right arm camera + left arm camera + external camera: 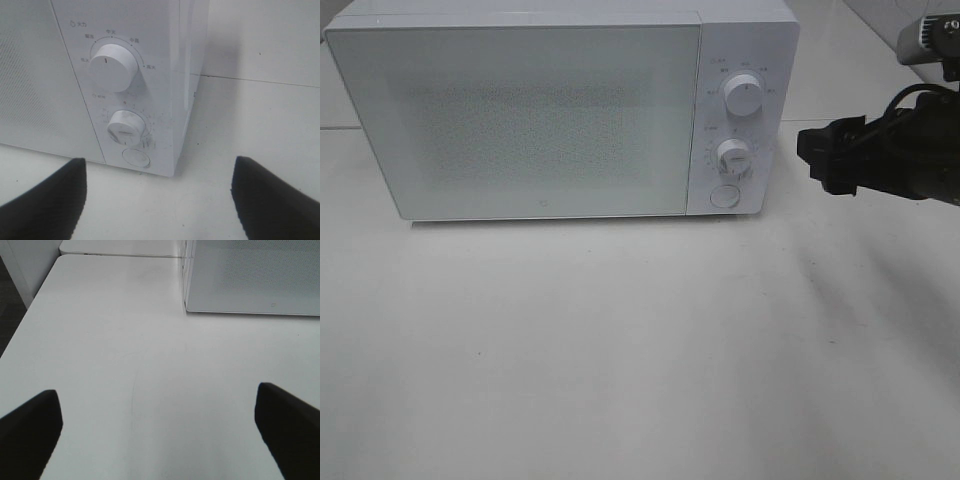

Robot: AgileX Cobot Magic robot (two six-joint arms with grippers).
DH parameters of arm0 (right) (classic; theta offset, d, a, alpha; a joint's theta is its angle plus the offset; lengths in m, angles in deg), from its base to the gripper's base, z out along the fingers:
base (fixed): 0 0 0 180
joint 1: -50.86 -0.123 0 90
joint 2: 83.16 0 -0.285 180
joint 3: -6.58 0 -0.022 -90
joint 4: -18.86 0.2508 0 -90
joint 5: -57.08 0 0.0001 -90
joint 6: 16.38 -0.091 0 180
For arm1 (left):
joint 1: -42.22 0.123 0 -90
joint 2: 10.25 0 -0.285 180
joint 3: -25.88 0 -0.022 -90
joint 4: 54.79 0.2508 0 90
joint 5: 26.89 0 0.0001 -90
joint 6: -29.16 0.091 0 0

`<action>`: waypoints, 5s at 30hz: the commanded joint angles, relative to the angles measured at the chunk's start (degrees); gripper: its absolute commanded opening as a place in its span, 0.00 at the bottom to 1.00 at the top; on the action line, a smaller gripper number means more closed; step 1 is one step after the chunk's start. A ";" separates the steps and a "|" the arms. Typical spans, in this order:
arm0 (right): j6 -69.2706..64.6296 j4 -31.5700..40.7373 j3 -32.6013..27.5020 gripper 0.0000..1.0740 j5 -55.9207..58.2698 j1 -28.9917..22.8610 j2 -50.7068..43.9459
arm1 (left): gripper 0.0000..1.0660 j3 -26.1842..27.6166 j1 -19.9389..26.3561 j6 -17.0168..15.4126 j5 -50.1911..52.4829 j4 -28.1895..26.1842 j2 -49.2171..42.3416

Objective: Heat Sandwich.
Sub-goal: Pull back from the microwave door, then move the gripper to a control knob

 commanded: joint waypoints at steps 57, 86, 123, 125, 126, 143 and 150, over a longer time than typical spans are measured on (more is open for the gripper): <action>11.52 30.08 8.08 0.71 -44.12 -18.11 34.55 | 0.95 -0.17 -0.29 0.06 0.40 -0.34 -1.49; 11.57 28.82 16.79 0.71 -44.00 -17.93 43.60 | 0.95 -0.17 -0.29 0.06 0.40 -0.34 -1.49; 11.69 29.45 16.62 0.18 -45.95 -17.99 43.66 | 0.95 -0.17 -0.29 0.06 0.40 -0.34 -1.49; 11.69 29.45 16.67 0.18 -46.29 -17.99 43.66 | 0.95 -0.17 -0.29 0.06 0.40 -0.34 -1.49; 11.69 29.45 16.67 0.18 -46.29 -17.99 43.66 | 0.95 -0.17 -0.29 0.06 0.40 -0.34 -1.49; -13.24 28.76 16.67 0.14 -46.64 -17.99 43.66 | 0.95 -0.17 -0.29 0.06 0.40 -0.34 -1.49; -31.34 26.13 16.67 0.14 -49.73 -17.99 43.66 | 0.95 -0.17 -0.29 0.06 0.40 -0.34 -1.49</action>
